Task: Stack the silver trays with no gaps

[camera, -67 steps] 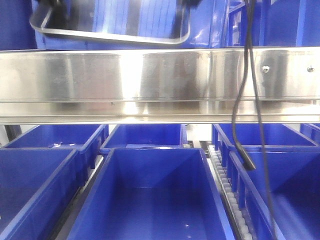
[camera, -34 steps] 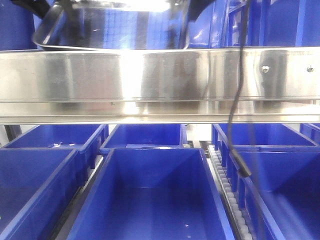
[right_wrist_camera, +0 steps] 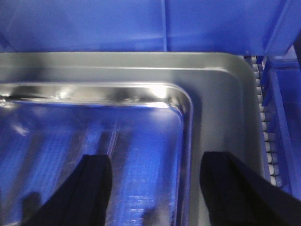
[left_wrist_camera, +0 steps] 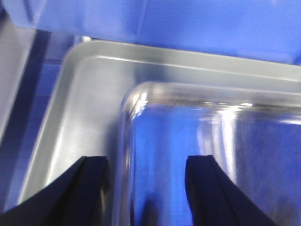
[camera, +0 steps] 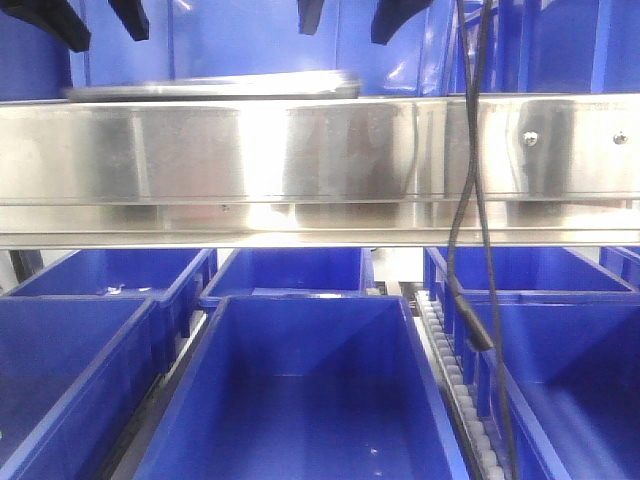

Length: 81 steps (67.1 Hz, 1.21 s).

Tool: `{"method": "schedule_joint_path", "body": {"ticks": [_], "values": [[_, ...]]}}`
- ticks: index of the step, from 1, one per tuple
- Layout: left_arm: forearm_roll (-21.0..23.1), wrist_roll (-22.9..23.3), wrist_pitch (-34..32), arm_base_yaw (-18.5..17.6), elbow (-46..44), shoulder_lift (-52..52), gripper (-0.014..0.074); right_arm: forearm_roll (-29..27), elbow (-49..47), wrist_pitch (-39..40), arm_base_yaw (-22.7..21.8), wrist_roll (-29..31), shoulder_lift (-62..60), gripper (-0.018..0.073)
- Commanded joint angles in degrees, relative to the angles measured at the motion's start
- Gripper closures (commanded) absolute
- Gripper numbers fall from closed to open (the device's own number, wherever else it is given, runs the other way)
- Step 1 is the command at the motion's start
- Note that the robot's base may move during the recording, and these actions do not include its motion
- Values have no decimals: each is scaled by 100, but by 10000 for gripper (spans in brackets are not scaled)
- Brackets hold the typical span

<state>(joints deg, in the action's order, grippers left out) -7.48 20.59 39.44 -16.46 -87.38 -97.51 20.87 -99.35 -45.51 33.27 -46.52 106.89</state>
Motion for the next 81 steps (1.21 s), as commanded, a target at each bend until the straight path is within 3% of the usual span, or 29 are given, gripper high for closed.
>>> {"method": "schedule_joint_path", "body": {"ticks": [1, 8, 18, 27, 42, 52, 59, 73, 81], "values": [[-34, 41, -64, 20, -57, 37, 321, 75, -54, 90, -30, 59, -64, 250], [-34, 41, -18, 20, -57, 111, 378, 69, -65, 90, -34, 59, -90, 269], [-34, 41, -3, 7, -57, 423, 633, 69, -119, 90, -34, 59, -337, 425], [-48, 41, 6, 7, -57, 784, 595, 69, -119, 73, -14, 59, -644, 572], [230, 31, -30, -30, 215, 1499, 608, 69, -119, -443, 9, 466, -1162, 573], [226, 31, -937, -104, 1329, 2194, 608, 110, 136, -340, 9, 933, -1528, 573], [226, 31, -1602, -191, 2168, 2687, 608, 110, 675, 493, 9, 1278, -1909, 573], [214, 31, -3044, -274, 3638, 3734, 608, 144, 2149, 1921, 9, 1375, -2889, 573], [-19, 19, -3848, -274, 4390, 4446, 608, 157, 3213, 2606, 9, 1660, -3617, 573]]}}
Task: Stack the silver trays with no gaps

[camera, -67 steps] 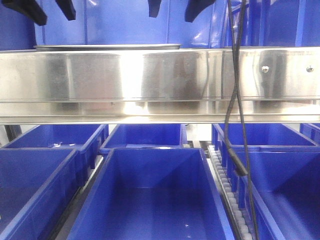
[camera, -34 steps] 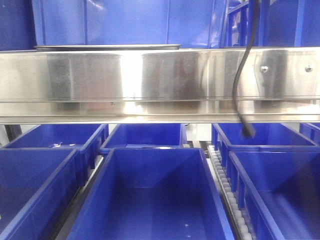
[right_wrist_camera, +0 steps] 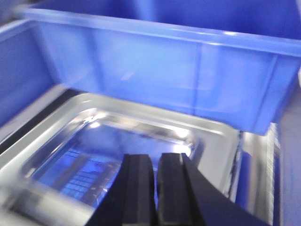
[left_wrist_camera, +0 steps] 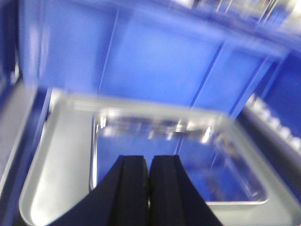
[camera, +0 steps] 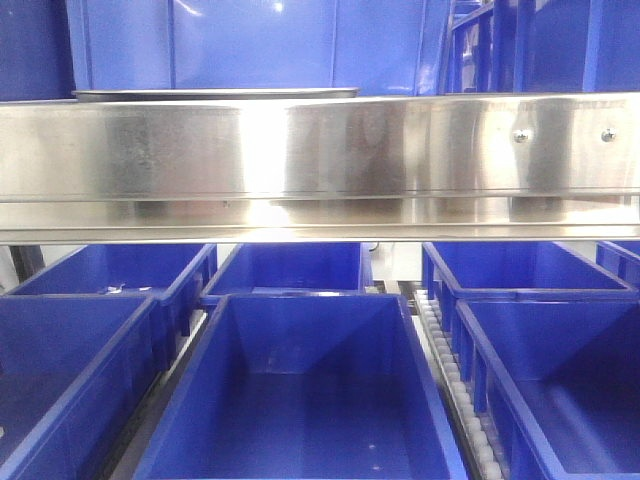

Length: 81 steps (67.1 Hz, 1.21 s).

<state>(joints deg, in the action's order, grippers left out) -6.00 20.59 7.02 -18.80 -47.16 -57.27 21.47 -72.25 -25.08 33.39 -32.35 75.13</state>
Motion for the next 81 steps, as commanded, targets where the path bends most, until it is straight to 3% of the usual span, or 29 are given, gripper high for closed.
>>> {"method": "schedule_joint_path", "body": {"ticks": [1, 16, 32, 54, 81], "values": [[-209, 19, -702, -40, 477, 537, 608, 96, 662, 684, -3, 308, -521, 573], [-604, 19, -853, -40, 1364, 1781, 608, 249, 2272, 1657, -3, 407, -1897, 573], [-740, 19, -532, -40, 1956, 3008, 608, 417, 3638, 1745, -3, 407, -3424, 573], [-740, 19, -476, -40, 2022, 3862, 608, 417, 3835, 1765, -3, 407, -4747, 574], [-740, 19, -476, -40, 2022, 3877, 608, 417, 3835, 1801, -3, 407, -4900, 574]]}}
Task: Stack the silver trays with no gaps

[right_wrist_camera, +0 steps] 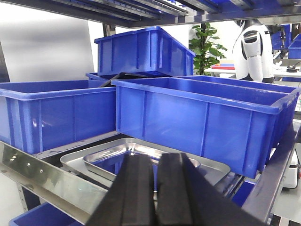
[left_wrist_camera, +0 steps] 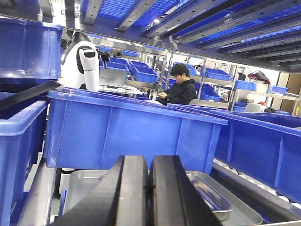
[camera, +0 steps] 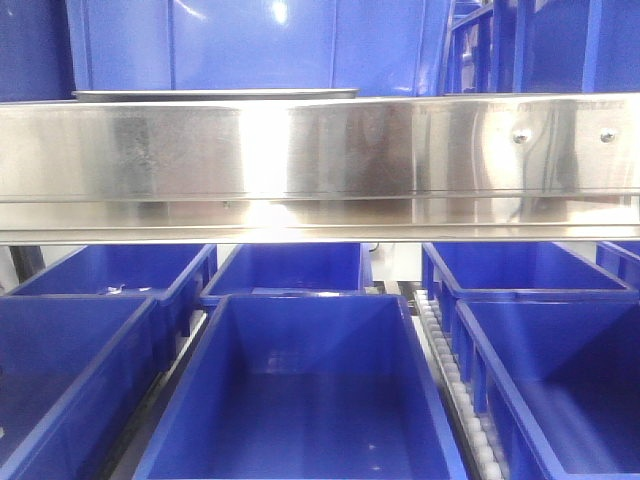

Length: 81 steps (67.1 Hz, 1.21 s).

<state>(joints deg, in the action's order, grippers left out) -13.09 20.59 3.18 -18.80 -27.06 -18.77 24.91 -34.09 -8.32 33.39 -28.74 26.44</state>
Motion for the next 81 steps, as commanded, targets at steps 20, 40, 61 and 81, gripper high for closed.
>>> {"method": "schedule_joint_path", "body": {"ticks": [20, 40, 61, 81], "values": [[-32, 19, -92, -40, 12, 27, 608, -4, 179, -323, -90, 156, -79, 574], [-32, 19, -92, -40, 12, 27, 608, -2491, 1785, 680, -2186, 2549, -943, 574], [-32, 19, -92, -40, 12, 27, 608, -2702, 3286, 886, -3427, 2549, -2159, 574], [-32, 19, -107, -40, 12, 25, 608, -2693, 3409, 671, -3438, 2549, -2644, 574]]}}
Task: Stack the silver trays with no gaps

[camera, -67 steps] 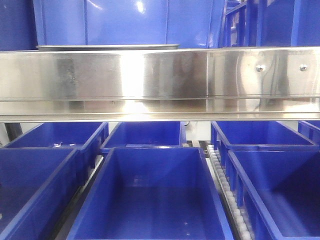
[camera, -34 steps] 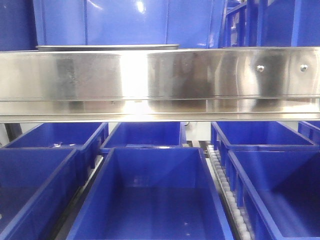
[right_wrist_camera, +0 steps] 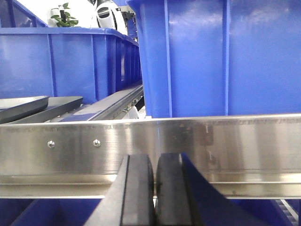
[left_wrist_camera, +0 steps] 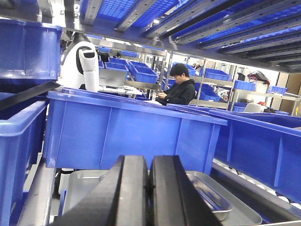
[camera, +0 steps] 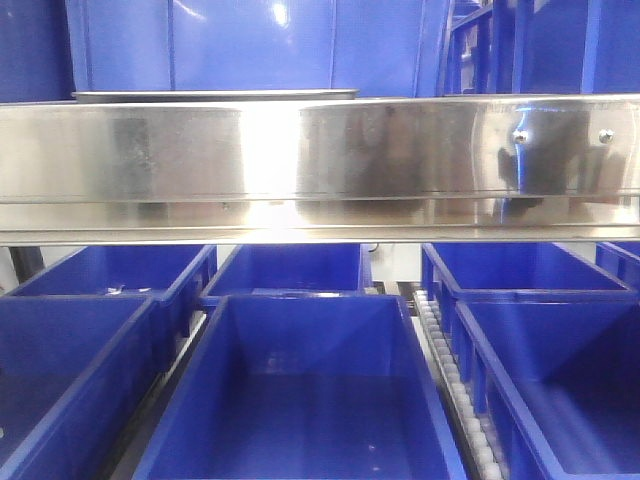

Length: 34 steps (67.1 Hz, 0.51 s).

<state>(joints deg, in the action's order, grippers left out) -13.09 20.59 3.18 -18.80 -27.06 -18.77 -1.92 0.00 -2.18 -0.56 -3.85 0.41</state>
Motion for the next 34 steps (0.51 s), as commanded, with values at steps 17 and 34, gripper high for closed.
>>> {"method": "schedule_joint_path", "body": {"ticks": [17, 34], "values": [[-32, 19, -107, -40, 12, 25, 608, -10, 0, 56, -43, 60, -41, 574], [-32, 19, -107, -40, 12, 25, 608, -10, 0, 56, -43, 60, -41, 574]]}}
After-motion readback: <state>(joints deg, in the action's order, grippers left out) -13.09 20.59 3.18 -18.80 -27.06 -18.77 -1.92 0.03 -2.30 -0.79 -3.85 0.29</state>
